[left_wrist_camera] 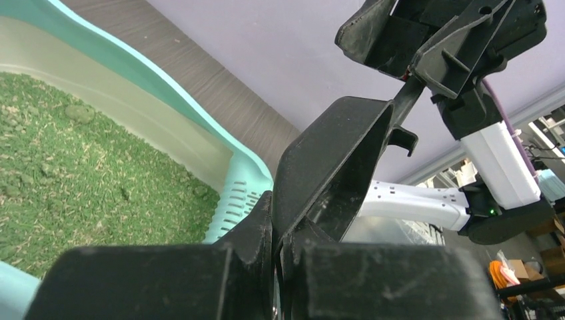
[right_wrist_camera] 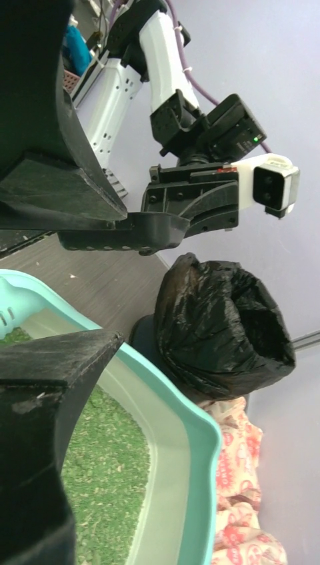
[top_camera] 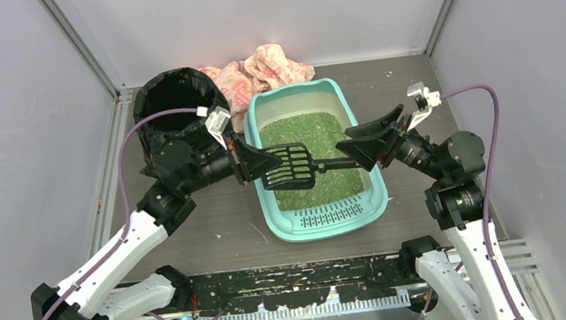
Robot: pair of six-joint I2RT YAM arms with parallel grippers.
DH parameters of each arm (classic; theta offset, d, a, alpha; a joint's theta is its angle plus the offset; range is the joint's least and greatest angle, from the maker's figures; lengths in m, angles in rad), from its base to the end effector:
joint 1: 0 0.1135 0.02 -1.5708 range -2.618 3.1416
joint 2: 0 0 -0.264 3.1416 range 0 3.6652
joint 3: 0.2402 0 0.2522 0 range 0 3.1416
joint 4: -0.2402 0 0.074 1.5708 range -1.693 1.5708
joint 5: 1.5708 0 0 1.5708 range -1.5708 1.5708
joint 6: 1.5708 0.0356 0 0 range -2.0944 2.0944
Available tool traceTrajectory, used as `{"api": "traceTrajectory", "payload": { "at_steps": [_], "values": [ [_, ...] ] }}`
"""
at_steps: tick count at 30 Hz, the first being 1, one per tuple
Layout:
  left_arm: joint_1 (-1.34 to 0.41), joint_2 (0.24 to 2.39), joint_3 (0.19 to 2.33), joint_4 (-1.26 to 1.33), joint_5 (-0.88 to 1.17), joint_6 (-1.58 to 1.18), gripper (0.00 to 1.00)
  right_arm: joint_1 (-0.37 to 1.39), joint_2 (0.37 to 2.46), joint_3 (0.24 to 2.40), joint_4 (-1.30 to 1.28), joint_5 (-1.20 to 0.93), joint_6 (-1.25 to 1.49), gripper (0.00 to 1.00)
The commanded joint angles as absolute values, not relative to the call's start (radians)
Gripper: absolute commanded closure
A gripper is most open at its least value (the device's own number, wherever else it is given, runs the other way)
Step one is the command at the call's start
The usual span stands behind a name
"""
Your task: Clean the litter box
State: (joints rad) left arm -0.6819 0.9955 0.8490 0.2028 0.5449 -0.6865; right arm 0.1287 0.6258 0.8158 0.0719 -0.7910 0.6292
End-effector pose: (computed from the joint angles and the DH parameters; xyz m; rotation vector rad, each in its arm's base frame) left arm 0.1683 -0.1604 0.3645 0.4851 1.6552 -1.4642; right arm 0.1266 0.0419 0.3990 -0.3650 1.4410 1.1361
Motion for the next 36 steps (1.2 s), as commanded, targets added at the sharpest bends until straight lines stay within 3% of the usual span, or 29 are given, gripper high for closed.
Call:
{"api": "traceTrajectory", "payload": {
  "at_steps": [1, 23, 31, 36],
  "values": [
    [-0.674, 0.996, 0.892, 0.183, 0.623, -0.669, 1.0, 0.126, 0.624, 0.841, 0.027, -0.82, 0.574, 0.34],
    [-0.665, 1.071, 0.838, 0.41, 0.516, -0.817, 1.0, 0.126, 0.607, 0.826, 0.036, -0.86, 0.573, 0.35],
    [-0.662, 1.073, 0.84, 0.424, 0.507, -0.824, 1.0, 0.126, 0.616, 0.815, 0.058, -0.87, 0.589, 0.41],
    [-0.662, 1.085, 0.821, 0.46, 0.505, -0.85, 1.0, 0.125, 0.627, 0.814, 0.085, -0.887, 0.602, 0.53]
  ]
}}
